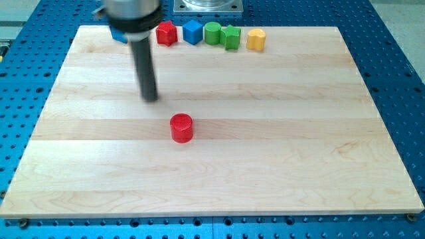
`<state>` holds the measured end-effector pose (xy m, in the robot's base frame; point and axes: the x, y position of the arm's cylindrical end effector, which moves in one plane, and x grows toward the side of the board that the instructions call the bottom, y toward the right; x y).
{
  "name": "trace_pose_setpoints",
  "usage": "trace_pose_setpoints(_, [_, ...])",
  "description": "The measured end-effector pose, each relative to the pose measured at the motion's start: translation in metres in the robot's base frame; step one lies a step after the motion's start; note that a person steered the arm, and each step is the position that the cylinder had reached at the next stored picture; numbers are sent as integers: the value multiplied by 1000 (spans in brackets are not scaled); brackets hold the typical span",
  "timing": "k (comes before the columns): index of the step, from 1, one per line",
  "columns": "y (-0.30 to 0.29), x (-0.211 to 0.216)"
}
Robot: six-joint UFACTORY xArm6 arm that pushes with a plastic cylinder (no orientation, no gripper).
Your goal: Move the red circle into the heart
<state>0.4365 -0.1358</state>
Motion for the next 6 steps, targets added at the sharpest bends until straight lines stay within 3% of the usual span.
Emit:
trace_pose_setpoints(1, [-21, 53])
trace_pose_setpoints(2, [42, 75])
trace_pose_setpoints(3, [123, 48])
trace_pose_setpoints(4, [170, -23])
trace_pose_setpoints(5, [200, -62])
trace_pose_setpoints(6, [205, -74])
